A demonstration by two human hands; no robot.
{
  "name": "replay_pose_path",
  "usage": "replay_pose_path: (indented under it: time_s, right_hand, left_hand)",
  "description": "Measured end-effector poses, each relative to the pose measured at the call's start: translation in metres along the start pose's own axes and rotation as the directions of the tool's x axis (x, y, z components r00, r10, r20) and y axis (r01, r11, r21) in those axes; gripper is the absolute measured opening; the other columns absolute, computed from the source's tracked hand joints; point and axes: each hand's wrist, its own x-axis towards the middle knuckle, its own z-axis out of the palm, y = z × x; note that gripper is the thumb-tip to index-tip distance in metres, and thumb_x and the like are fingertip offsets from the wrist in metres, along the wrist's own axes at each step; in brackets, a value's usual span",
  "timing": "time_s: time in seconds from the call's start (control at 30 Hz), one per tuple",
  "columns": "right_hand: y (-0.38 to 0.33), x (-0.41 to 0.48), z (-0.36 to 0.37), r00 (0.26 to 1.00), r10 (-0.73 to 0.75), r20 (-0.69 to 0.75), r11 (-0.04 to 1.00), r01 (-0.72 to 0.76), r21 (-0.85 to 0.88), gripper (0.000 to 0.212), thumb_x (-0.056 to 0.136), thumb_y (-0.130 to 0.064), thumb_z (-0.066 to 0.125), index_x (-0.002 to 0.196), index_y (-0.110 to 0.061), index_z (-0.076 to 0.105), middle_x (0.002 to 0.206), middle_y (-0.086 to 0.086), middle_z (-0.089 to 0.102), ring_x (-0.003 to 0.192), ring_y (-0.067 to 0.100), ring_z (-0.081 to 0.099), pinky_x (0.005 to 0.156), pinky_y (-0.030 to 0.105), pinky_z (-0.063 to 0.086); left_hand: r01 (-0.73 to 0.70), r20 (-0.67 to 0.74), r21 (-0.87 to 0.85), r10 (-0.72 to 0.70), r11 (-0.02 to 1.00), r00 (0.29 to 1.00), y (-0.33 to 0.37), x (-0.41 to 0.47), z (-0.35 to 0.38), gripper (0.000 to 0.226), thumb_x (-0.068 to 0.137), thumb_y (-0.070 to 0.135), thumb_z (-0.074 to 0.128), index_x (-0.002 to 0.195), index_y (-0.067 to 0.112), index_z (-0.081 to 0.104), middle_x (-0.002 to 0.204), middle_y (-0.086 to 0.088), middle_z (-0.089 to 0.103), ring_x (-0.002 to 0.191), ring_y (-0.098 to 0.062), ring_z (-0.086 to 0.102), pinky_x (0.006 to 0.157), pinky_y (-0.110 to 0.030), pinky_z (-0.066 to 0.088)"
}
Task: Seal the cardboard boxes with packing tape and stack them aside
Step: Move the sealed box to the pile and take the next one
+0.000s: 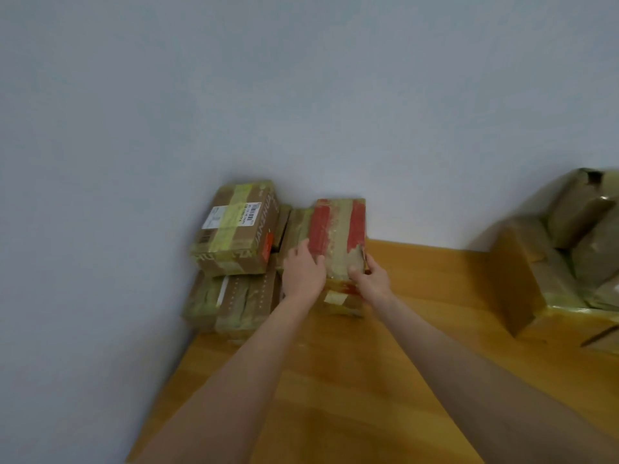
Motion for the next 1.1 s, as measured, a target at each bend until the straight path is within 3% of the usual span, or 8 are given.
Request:
replay_pose_path:
  time_s: [0.2,0.3,0.47,0.7,0.83,0.9,0.97,1.1]
  right_hand:
    - [-0.008,-0.004,-0.018,0.995,0.016,0.097,0.986,0.0,-0.164,0.068,0.093,-0.026,0.064,0.151,-0.018,0.029,0.146,0.005,0.047,0.129,0.025,0.049,0.106,0.034,0.041]
    - [-0.012,-0.005,-0.041,0.998,-0.054,-0.027,0.934,0.041,-0.356,0.07,0.09,-0.027,0.067,0.15,-0.013,0.032,0.152,0.009,0.038,0.139,0.027,0.036,0.111,0.035,0.033]
    - [-0.031,-0.023,-0.114,0.949,-0.219,-0.226,0.833,0.061,-0.549,0.057,0.093,-0.027,0.061,0.144,-0.021,0.039,0.142,0.009,0.043,0.123,0.025,0.05,0.098,0.034,0.042]
    - [-0.06,-0.067,-0.248,0.716,-0.589,-0.376,0.711,0.239,-0.661,0.047,0.093,-0.024,0.057,0.139,-0.019,0.046,0.133,0.005,0.047,0.121,0.02,0.047,0.099,0.036,0.044]
    - [-0.068,-0.073,-0.35,0.613,-0.578,-0.539,0.769,0.186,-0.612,0.05,0.093,-0.024,0.058,0.14,-0.02,0.042,0.139,0.007,0.04,0.128,0.023,0.039,0.104,0.036,0.04]
    - [-0.057,-0.073,-0.401,0.63,-0.462,-0.624,0.849,0.112,-0.516,0.056,0.092,-0.03,0.059,0.143,-0.02,0.038,0.144,0.009,0.035,0.131,0.027,0.039,0.104,0.041,0.041]
    - [-0.042,-0.074,-0.445,0.712,-0.294,-0.638,0.924,0.041,-0.379,0.066,0.091,-0.04,0.06,0.146,-0.019,0.032,0.149,0.011,0.029,0.132,0.032,0.04,0.106,0.049,0.039]
    - [-0.025,-0.077,-0.488,0.879,-0.152,-0.452,0.979,0.073,-0.188,0.084,0.086,-0.054,0.063,0.152,-0.018,0.026,0.152,0.009,0.03,0.134,0.032,0.039,0.106,0.046,0.037]
  left_hand:
    - [-0.071,0.002,0.065,0.071,0.995,0.997,0.01,0.0,0.009,0.045,0.096,0.024,0.052,0.139,0.02,0.042,0.14,-0.006,0.042,0.128,-0.022,0.042,0.099,-0.035,0.042]
    - [-0.122,0.046,0.088,0.118,0.989,0.992,0.032,-0.006,0.025,0.047,0.095,0.025,0.053,0.14,0.02,0.041,0.141,-0.006,0.041,0.128,-0.023,0.042,0.102,-0.039,0.044]
    - [-0.202,0.153,-0.001,0.2,0.979,0.968,0.093,-0.028,0.059,0.046,0.096,0.028,0.051,0.14,0.018,0.041,0.142,-0.007,0.041,0.124,-0.026,0.046,0.101,-0.039,0.043]
    - [-0.281,0.205,-0.279,0.343,0.918,0.917,0.209,-0.087,0.109,0.056,0.099,0.045,0.041,0.144,0.014,0.035,0.145,-0.01,0.038,0.128,-0.028,0.046,0.104,-0.039,0.037]
    - [-0.24,0.196,-0.403,0.339,0.883,0.92,0.274,-0.122,0.143,0.062,0.097,0.049,0.043,0.148,0.018,0.027,0.151,-0.005,0.033,0.133,-0.025,0.04,0.106,-0.039,0.035]
    - [-0.214,0.199,-0.43,0.323,0.877,0.925,0.298,-0.141,0.158,0.068,0.096,0.05,0.045,0.151,0.019,0.021,0.155,-0.004,0.028,0.138,-0.025,0.034,0.109,-0.04,0.031]
    - [-0.183,0.205,-0.423,0.29,0.888,0.935,0.316,-0.155,0.172,0.074,0.095,0.052,0.047,0.153,0.022,0.013,0.157,-0.005,0.023,0.142,-0.026,0.028,0.111,-0.042,0.028]
    - [-0.055,0.264,-0.45,0.191,0.891,0.945,0.342,-0.172,0.185,0.075,0.095,0.05,0.048,0.154,0.024,0.009,0.158,-0.006,0.023,0.142,-0.029,0.027,0.112,-0.045,0.028]
